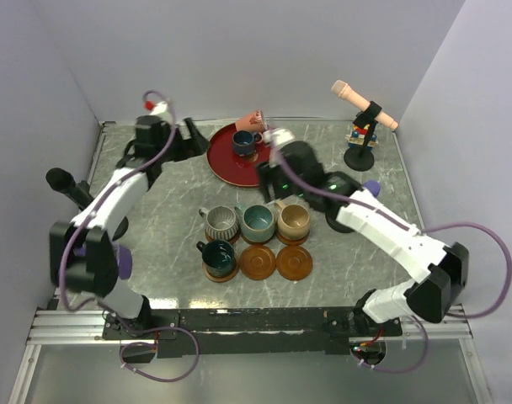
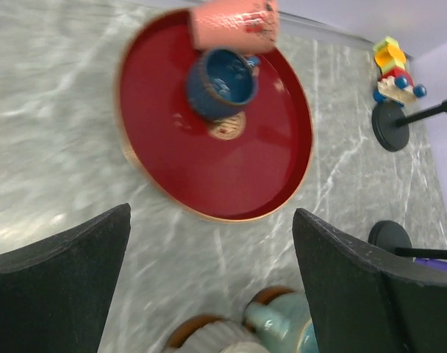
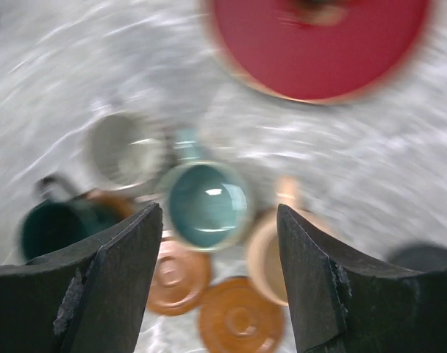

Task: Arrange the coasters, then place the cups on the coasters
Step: Place the cup on the coaster, then pick up the cup from the tray.

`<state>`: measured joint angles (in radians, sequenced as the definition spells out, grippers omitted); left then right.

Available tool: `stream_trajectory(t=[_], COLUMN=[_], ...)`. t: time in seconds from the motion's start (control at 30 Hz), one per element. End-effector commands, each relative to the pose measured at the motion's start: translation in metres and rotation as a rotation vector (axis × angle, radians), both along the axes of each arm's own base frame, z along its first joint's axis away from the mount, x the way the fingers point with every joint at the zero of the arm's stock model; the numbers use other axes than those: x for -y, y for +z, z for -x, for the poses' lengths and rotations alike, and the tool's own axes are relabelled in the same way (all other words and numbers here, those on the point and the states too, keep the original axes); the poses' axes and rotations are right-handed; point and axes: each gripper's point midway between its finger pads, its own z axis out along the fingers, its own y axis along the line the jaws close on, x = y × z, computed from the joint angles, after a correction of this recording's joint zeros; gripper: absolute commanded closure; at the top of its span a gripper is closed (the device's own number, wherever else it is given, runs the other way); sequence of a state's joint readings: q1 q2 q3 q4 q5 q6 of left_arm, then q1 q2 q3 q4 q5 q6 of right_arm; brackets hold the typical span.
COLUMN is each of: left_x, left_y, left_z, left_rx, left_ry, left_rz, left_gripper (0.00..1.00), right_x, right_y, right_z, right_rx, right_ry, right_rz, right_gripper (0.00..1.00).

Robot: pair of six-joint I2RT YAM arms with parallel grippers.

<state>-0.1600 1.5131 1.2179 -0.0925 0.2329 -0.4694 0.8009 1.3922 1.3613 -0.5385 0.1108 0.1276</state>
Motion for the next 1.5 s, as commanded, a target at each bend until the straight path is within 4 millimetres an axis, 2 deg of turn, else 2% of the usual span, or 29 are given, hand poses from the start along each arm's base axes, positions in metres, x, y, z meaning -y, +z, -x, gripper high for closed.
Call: stream_trajectory(t=[0.0,0.03,0.1,0.13,0.17,0.27,0.37,0.4,0.53,0.73,0.8,0.9,1.1,1.27,1.4,1.47], left_x=[0.040,0.046,0.056,0.059,0.063,0.073,0.080,0.084,0.099,0.110,0.111,0.109,0.101,0.095,0.093,0.096], left_y=[0.002,0.003,-0.014,-0.031,-0.039,-0.058,-0.078,-0.077,-0.103,-0.146,-0.154,-0.166,-0.160,-0.150,-0.135,-0.120], left_z=[-0.045,-0.056,-0.081,-0.094,-0.106,-0.136,-0.157,-0.163,-0.167,-0.166,-0.166,-0.159,-0.146,-0.138,-0.132,-0.128], left_rx=[-0.002,-0.003,-0.046,-0.078,-0.097,-0.117,-0.137,-0.127,-0.140,-0.189,-0.204,-0.230,-0.234,-0.232,-0.203,-0.160], left_ry=[-0.004,-0.005,-0.009,-0.010,-0.013,-0.026,-0.032,-0.047,-0.086,-0.119,-0.122,-0.112,-0.064,-0.028,-0.030,-0.042], left_rz=[0.005,-0.002,-0.021,-0.036,-0.041,-0.063,-0.081,-0.071,-0.061,-0.085,-0.098,-0.120,-0.120,-0.133,-0.122,-0.114], left_gripper=[0.07,0.07,0.10,0.11,0.13,0.16,0.16,0.17,0.18,0.16,0.21,0.37,0.67,0.82,0.99,0.99], right_x=[0.056,0.067,0.088,0.099,0.106,0.118,0.125,0.127,0.125,0.123,0.124,0.125,0.123,0.122,0.123,0.123], right_y=[0.003,0.002,-0.001,0.001,0.001,-0.006,-0.012,-0.014,-0.019,-0.022,-0.024,-0.026,-0.030,-0.031,-0.032,-0.031], right_z=[-0.021,-0.024,-0.026,-0.026,-0.024,-0.020,-0.018,-0.018,-0.018,-0.019,-0.019,-0.018,-0.017,-0.016,-0.015,-0.015], right_rx=[-0.026,-0.033,-0.038,-0.031,-0.027,-0.032,-0.048,-0.052,-0.072,-0.085,-0.090,-0.096,-0.113,-0.114,-0.118,-0.116], right_ry=[-0.160,-0.187,-0.231,-0.252,-0.263,-0.280,-0.288,-0.296,-0.282,-0.271,-0.277,-0.281,-0.278,-0.277,-0.279,-0.280], right_rz=[-0.060,-0.068,-0.083,-0.095,-0.098,-0.087,-0.082,-0.080,-0.090,-0.096,-0.094,-0.094,-0.100,-0.108,-0.109,-0.111], right_gripper=[0.30,0.30,0.30,0.30,0.30,0.30,0.30,0.30,0.30,0.30,0.30,0.30,0.30,0.30,0.30,0.30])
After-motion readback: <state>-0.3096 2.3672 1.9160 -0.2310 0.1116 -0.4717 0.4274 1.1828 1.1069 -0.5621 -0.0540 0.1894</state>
